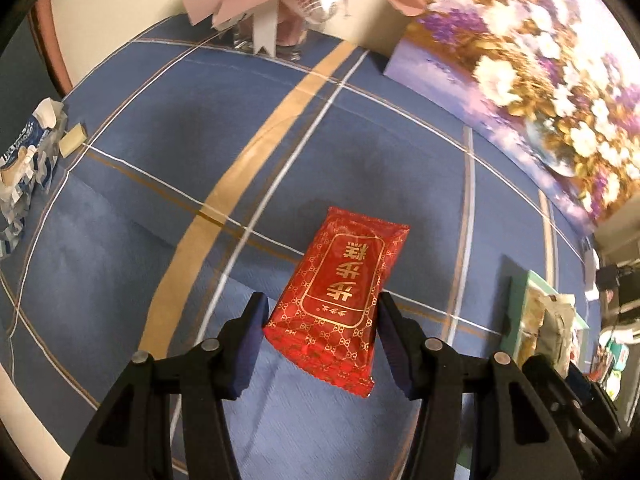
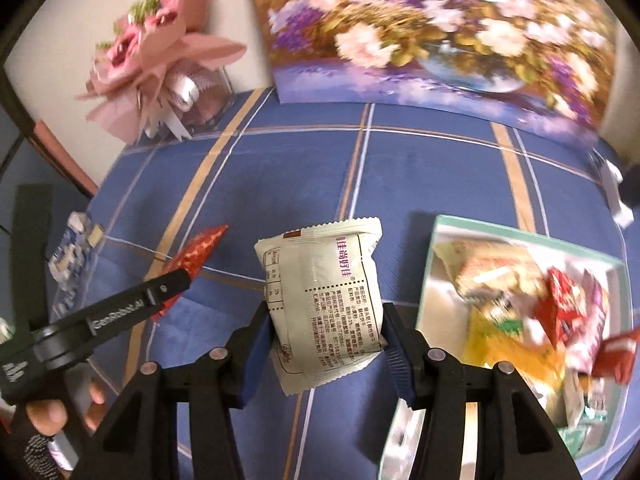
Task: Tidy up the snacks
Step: 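Carry the red pack and white pastry over the white tray, then open both tools to drop the red pack and pastry into the tray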
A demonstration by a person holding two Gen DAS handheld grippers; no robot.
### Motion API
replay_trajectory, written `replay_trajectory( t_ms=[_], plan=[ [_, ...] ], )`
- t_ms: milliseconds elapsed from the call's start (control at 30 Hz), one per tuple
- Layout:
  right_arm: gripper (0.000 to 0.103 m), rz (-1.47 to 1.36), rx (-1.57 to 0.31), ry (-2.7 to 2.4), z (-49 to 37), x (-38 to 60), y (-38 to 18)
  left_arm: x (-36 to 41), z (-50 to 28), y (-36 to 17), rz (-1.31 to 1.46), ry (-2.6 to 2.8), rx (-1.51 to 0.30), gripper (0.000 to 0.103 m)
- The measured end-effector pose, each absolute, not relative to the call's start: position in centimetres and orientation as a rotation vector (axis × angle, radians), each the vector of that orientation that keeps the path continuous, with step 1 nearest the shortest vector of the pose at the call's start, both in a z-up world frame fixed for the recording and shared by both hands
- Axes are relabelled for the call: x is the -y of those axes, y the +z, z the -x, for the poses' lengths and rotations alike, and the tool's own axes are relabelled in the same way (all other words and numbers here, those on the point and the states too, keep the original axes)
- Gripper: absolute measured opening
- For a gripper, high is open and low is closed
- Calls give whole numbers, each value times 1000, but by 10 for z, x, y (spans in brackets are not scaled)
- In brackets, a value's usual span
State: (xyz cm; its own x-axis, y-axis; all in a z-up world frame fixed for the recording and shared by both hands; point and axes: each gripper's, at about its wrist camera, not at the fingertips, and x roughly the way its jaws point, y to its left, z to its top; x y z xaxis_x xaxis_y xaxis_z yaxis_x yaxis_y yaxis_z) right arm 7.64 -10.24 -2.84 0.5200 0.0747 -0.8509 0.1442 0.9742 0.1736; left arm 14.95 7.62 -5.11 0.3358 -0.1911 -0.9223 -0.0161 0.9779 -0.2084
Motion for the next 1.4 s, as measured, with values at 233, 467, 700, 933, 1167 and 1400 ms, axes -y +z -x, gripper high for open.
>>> replay_trajectory(
  t_ms=[233, 467, 700, 933, 1167, 1400],
  plan=[
    [55, -335, -953, -124, -29, 144, -11, -33, -130, -19, 114, -203, -1161, 53],
    [55, -422, -918, -229, 11, 196, -8, 4, -115, 1, 98, -282, -1144, 53],
    [55, -502, -925, -345, 40, 249, -17, 67, -93, 15, 33, -386, -1117, 53],
    [56, -558, -958, -395, 52, 285, -34, 138, -71, 11, -56, -481, -1116, 54],
    [57, -551, -982, -399, 53, 290, -40, 154, -62, 8, -58, -495, -1135, 61],
    [65, -512, -1000, -396, 53, 281, -38, 132, -59, 8, -84, -394, -1115, 67]
  ],
)
